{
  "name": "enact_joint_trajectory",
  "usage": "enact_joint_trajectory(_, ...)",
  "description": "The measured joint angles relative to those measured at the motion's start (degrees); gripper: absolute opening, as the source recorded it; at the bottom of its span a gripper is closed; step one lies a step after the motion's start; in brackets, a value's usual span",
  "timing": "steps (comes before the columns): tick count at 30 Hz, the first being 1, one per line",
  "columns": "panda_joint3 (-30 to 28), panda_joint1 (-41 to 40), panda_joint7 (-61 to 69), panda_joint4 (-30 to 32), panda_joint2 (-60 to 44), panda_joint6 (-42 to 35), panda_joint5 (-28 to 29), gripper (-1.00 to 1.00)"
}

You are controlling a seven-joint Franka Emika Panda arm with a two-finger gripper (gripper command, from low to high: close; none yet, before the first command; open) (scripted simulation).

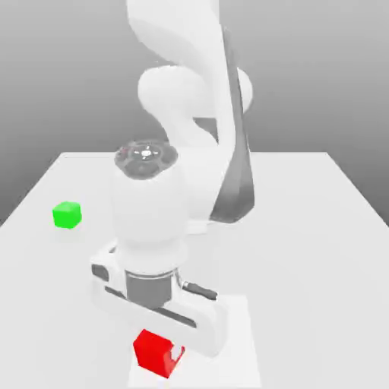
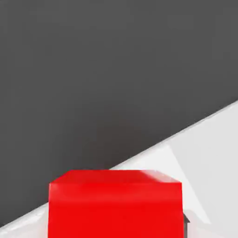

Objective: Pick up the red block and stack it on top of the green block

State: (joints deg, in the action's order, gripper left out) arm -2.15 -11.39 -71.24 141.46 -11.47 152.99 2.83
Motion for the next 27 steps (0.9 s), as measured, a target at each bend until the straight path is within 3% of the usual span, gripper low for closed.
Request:
enact_joint_trajectory(4,-8.7,-6.2,-6.8,5.1,5.5,-0.4,3.8,-1.0)
enact_joint_trajectory(6,-12.8,-13.8,-11.1,7.9,8.7,-0.6,6.4,-1.0)
enact_joint_trajectory(9,-16.2,-24.7,-17.2,12.0,13.3,-0.8,10.0,-1.0)
enact_joint_trajectory(19,-28.5,-47.8,-32.7,25.4,27.5,-1.0,16.1,-1.0)
enact_joint_trajectory(27,-35.5,-39.1,-21.2,26.5,17.3,8.7,-2.2,-1.0)
